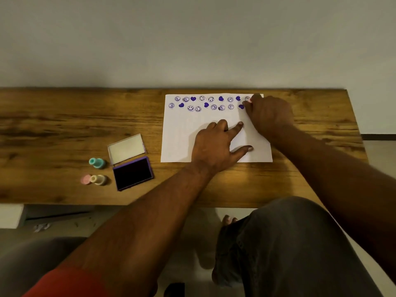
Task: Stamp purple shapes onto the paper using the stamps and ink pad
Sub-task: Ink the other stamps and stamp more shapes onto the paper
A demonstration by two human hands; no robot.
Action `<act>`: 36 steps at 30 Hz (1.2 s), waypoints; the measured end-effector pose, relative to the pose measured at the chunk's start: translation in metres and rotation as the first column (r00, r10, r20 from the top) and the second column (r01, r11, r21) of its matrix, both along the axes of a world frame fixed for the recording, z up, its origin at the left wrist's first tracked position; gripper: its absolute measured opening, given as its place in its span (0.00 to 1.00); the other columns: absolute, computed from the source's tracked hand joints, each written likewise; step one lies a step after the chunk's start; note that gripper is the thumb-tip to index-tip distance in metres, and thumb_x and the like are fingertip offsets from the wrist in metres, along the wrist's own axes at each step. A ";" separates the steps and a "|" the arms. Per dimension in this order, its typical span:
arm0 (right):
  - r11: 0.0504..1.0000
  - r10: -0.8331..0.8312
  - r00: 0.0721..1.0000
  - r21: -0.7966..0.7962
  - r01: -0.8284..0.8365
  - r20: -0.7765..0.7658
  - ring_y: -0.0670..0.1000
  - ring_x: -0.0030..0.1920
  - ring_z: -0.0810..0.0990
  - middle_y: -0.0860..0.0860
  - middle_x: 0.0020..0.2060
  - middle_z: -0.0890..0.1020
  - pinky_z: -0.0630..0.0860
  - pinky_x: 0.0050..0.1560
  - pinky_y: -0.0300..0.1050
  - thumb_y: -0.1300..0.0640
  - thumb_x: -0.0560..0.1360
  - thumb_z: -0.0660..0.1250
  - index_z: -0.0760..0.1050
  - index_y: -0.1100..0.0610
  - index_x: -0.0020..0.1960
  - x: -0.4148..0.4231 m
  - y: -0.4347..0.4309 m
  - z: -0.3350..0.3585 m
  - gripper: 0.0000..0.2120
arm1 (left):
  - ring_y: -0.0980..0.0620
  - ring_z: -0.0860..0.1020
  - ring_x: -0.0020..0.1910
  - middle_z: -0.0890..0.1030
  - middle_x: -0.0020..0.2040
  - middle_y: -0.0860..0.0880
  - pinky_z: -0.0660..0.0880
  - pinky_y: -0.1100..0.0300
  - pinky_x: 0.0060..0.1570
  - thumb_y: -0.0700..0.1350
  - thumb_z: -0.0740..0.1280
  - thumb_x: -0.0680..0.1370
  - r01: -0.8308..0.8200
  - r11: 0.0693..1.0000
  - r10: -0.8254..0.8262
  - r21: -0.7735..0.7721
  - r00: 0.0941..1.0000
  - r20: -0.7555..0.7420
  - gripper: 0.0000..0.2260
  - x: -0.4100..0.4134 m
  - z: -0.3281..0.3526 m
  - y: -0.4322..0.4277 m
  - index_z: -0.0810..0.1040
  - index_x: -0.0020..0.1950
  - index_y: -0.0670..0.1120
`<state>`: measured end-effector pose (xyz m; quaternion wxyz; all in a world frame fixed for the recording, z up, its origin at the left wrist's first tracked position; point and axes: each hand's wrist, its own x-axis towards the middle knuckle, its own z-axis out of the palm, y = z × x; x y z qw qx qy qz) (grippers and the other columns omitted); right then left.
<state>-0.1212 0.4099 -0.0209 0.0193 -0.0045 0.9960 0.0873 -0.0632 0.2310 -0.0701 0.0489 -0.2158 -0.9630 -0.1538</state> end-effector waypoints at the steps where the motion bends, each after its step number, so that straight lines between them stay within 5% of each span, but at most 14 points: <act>1: 0.999 -0.012 1.000 0.033 0.011 0.018 0.61 0.49 0.83 0.59 0.51 0.84 0.71 0.41 0.48 0.43 0.87 0.48 0.74 0.58 0.65 0.001 0.000 -0.003 0.24 | 0.50 0.76 0.49 0.78 0.51 0.50 0.74 0.56 0.41 0.75 0.59 0.77 -0.006 1.000 0.006 -0.003 1.000 0.005 0.35 0.000 0.000 0.000 0.74 0.78 0.56; 5: 0.988 -0.029 0.998 0.151 0.022 0.049 0.60 0.52 0.84 0.56 0.54 0.84 0.69 0.43 0.48 0.42 0.86 0.50 0.78 0.55 0.62 -0.010 -0.005 0.008 0.24 | 0.50 0.76 0.51 0.79 0.52 0.50 0.70 0.58 0.42 0.76 0.58 0.77 -0.004 1.000 0.005 -0.018 0.999 0.034 0.36 0.000 0.004 0.000 0.74 0.78 0.56; 12: 0.994 -0.012 0.997 0.112 0.004 0.076 0.60 0.56 0.83 0.57 0.56 0.84 0.70 0.44 0.48 0.40 0.86 0.50 0.78 0.53 0.64 -0.007 -0.003 0.014 0.24 | 0.50 0.77 0.54 0.80 0.57 0.50 0.73 0.56 0.46 0.77 0.55 0.77 -0.007 0.998 0.011 -0.057 0.998 0.067 0.37 0.000 0.002 0.000 0.72 0.79 0.57; 15: 0.930 -0.209 0.977 -0.315 0.189 -0.031 0.62 0.53 0.83 0.58 0.50 0.85 0.74 0.48 0.50 0.37 0.85 0.48 0.81 0.52 0.59 -0.005 0.015 0.023 0.29 | 0.49 0.77 0.56 0.80 0.59 0.50 0.75 0.54 0.49 0.77 0.55 0.77 -0.004 0.998 0.008 -0.056 0.997 0.077 0.38 -0.001 0.002 0.001 0.71 0.80 0.56; 17: 0.666 -0.380 0.922 -0.714 0.217 -0.074 0.59 0.45 0.82 0.53 0.38 0.83 0.75 0.48 0.50 0.36 0.85 0.47 0.82 0.52 0.55 0.004 0.028 0.030 0.29 | 0.48 0.77 0.58 0.79 0.60 0.49 0.75 0.53 0.51 0.76 0.55 0.78 -0.002 0.998 0.008 -0.060 0.995 0.099 0.37 -0.001 0.002 0.001 0.70 0.80 0.56; 19: 0.492 -0.442 0.895 -0.851 0.183 -0.063 0.54 0.40 0.78 0.49 0.33 0.78 0.76 0.48 0.52 0.38 0.85 0.50 0.82 0.52 0.53 0.018 0.033 0.033 0.26 | 0.48 0.77 0.59 0.79 0.62 0.49 0.75 0.53 0.52 0.75 0.55 0.78 0.003 0.997 0.005 -0.081 0.994 0.105 0.37 0.000 0.003 0.002 0.69 0.81 0.55; 26: 0.678 -0.311 0.946 -0.719 0.154 -0.091 0.57 0.48 0.83 0.56 0.46 0.86 0.74 0.49 0.47 0.45 0.87 0.52 0.84 0.58 0.54 0.050 0.023 0.037 0.25 | 0.44 0.73 0.67 0.74 0.71 0.45 0.75 0.47 0.61 0.72 0.56 0.81 -0.001 0.987 0.026 -0.161 0.988 0.154 0.35 0.004 0.016 0.008 0.62 0.83 0.55; 31: 0.691 -0.265 0.954 -0.718 0.088 -0.138 0.57 0.41 0.82 0.56 0.39 0.85 0.68 0.37 0.43 0.50 0.84 0.61 0.84 0.61 0.47 0.059 0.004 0.048 0.19 | 0.43 0.78 0.63 0.78 0.68 0.45 0.76 0.47 0.59 0.72 0.59 0.80 0.010 0.981 0.007 -0.194 0.996 0.086 0.37 0.014 0.039 -0.002 0.62 0.83 0.54; 36: 0.684 -0.235 0.963 -0.726 0.068 -0.132 0.51 0.42 0.82 0.49 0.42 0.85 0.70 0.42 0.42 0.49 0.81 0.66 0.84 0.55 0.53 0.071 -0.016 0.056 0.12 | 0.44 0.79 0.63 0.79 0.68 0.46 0.77 0.48 0.58 0.72 0.60 0.80 -0.048 0.987 0.056 -0.154 0.997 0.051 0.36 0.037 0.062 -0.052 0.66 0.81 0.52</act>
